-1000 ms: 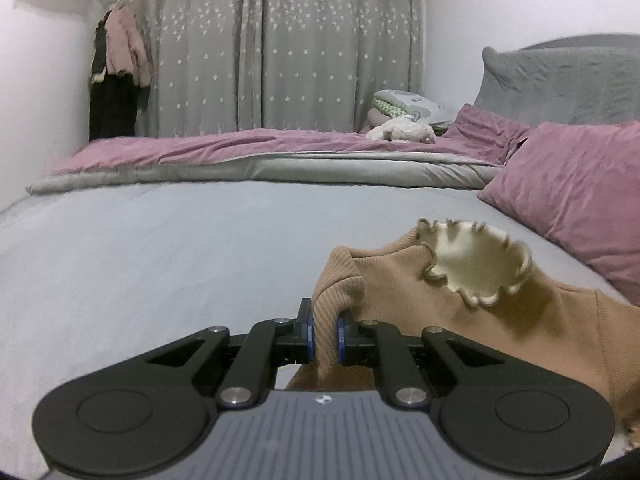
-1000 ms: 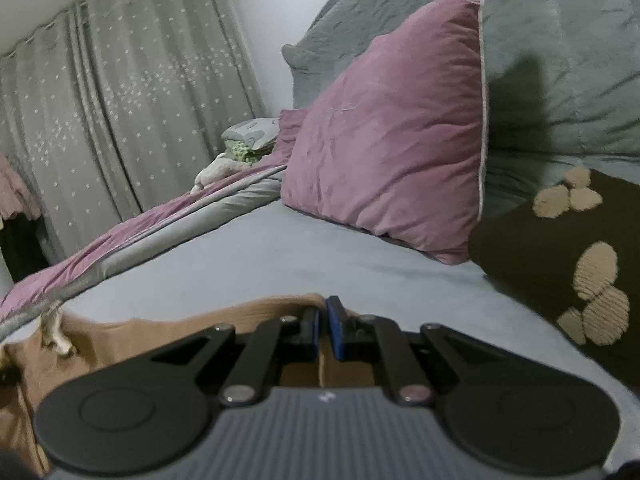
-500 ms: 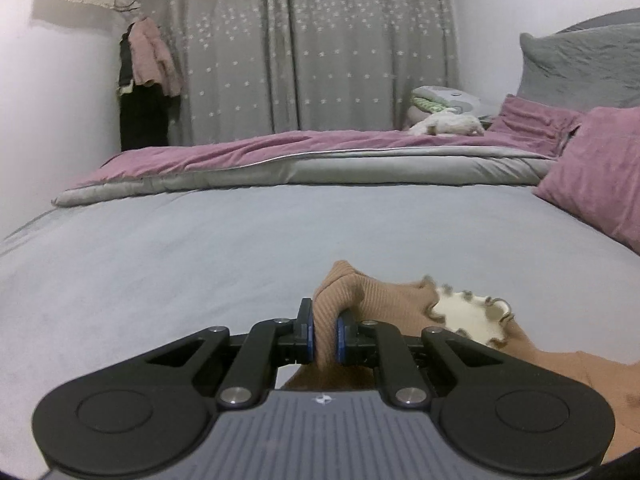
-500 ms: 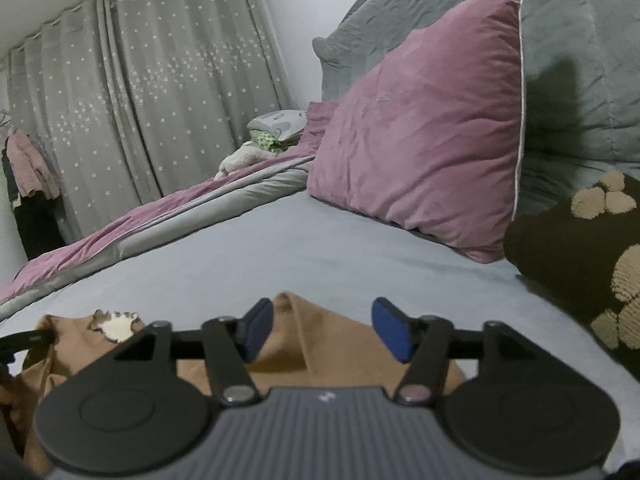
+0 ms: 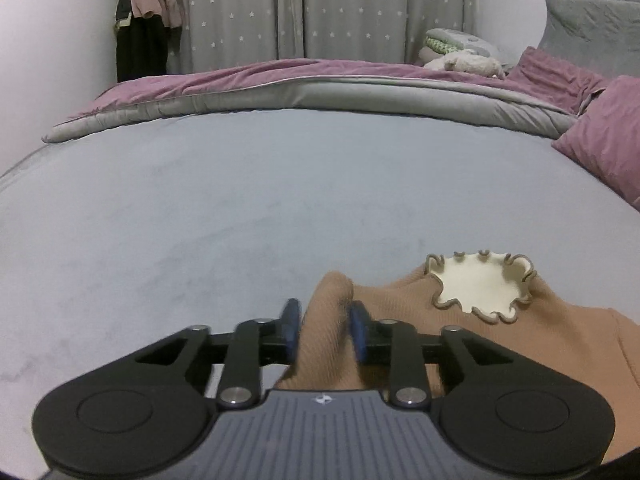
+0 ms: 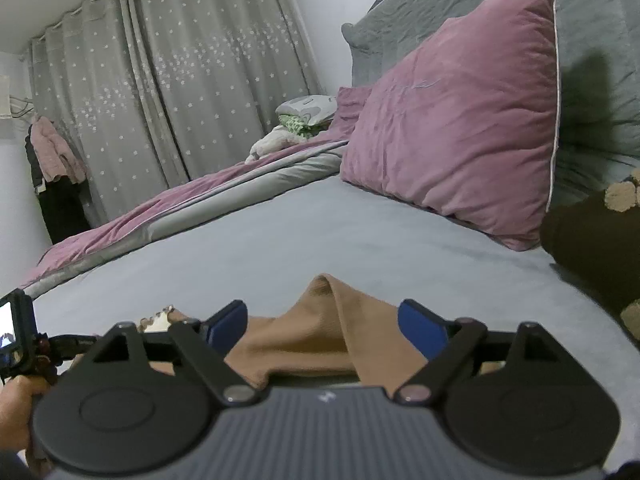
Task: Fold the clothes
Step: 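Lower the sweater onto the bed and open both grippers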
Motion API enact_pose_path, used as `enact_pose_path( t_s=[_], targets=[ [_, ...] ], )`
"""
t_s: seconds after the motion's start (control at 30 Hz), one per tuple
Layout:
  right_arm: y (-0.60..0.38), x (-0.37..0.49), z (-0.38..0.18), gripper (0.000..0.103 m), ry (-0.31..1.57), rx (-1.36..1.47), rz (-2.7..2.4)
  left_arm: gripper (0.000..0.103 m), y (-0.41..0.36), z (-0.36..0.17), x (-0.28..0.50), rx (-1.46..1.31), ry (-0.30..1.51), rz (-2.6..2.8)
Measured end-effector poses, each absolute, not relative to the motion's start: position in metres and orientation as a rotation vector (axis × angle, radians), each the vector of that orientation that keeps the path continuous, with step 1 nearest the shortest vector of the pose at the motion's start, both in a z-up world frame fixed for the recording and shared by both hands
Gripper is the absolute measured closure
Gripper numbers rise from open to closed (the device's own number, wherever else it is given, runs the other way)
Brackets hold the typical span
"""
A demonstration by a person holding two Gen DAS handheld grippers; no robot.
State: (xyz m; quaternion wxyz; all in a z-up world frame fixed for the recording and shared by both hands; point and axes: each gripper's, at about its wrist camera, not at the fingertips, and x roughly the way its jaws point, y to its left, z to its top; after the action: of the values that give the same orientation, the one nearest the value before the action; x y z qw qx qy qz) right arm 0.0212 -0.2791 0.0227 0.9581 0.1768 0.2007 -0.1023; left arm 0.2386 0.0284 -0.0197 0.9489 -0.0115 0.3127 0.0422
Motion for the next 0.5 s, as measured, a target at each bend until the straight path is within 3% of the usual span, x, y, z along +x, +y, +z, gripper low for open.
enact_pose_path(
  t_s=[0.13, 0.5],
  targets=[
    [-0.278, 0.02, 0.024, 0.011, 0.418, 0.387, -0.194, 0.049, 0.028, -0.01, 0.228, -0.011, 0.62, 0.084],
    [-0.266, 0.015, 0.031, 0.007, 0.452, 0.43, -0.148, 0.036, 0.044, 0.014, 0.191, -0.084, 0.626, 0.086]
  ],
)
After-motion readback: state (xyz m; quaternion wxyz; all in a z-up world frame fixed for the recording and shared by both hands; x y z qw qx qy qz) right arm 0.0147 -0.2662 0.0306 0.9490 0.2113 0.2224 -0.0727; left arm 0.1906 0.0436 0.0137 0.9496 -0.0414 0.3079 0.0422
